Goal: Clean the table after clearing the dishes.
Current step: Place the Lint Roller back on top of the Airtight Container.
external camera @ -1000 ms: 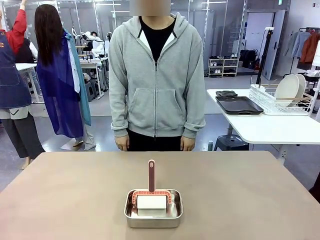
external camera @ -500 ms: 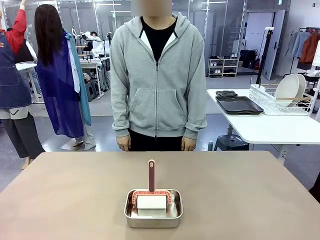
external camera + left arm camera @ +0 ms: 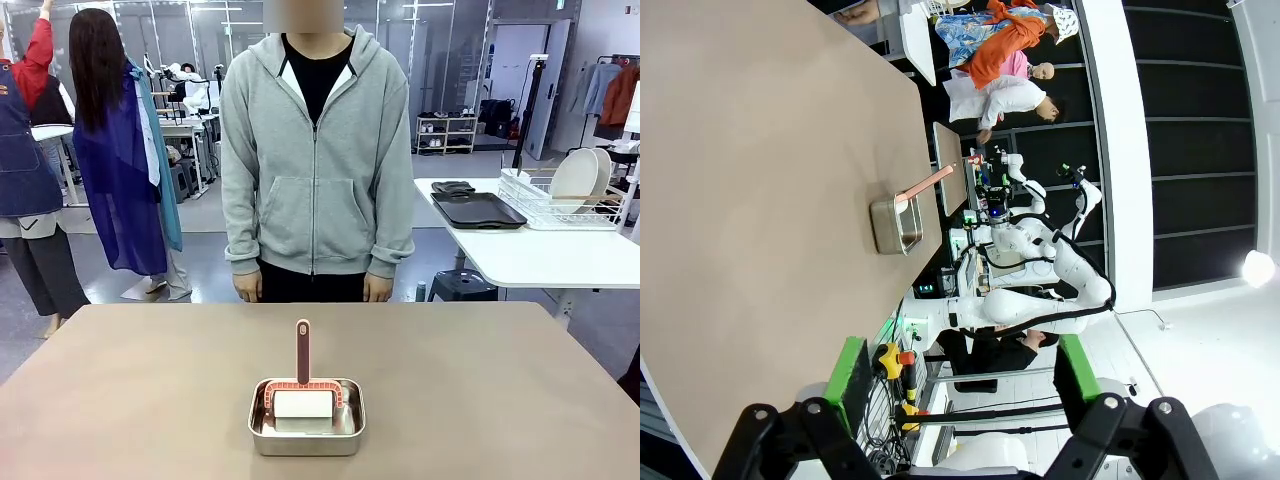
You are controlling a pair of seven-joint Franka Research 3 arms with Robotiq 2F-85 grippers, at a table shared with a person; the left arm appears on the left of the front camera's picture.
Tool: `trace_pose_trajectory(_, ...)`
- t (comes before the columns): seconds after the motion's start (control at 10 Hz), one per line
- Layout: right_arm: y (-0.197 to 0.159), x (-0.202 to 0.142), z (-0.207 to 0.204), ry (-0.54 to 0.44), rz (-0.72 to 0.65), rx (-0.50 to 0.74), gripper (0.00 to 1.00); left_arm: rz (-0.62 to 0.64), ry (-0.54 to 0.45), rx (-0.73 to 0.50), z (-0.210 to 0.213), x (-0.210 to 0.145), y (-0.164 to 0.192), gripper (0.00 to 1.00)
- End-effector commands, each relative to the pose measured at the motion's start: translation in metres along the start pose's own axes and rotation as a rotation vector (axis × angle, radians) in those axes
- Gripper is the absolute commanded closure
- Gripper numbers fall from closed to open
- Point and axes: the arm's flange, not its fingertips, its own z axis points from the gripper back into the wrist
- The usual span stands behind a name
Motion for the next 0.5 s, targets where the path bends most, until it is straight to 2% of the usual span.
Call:
trace_pose_trajectory(0.0,0.0029,0.0001,0.0041,0.008,0.014,0.006,0.0,-0.008,0.003,0.012,-0.001,-0.0072,-0.0013,0.07)
trace_pose_trajectory(0.4,0.0029,0.0001,0.0041,0.008,0.014,0.006,0.0,-0.008,0.003,0.012,-0.001,-0.0072,-0.0013,0.07)
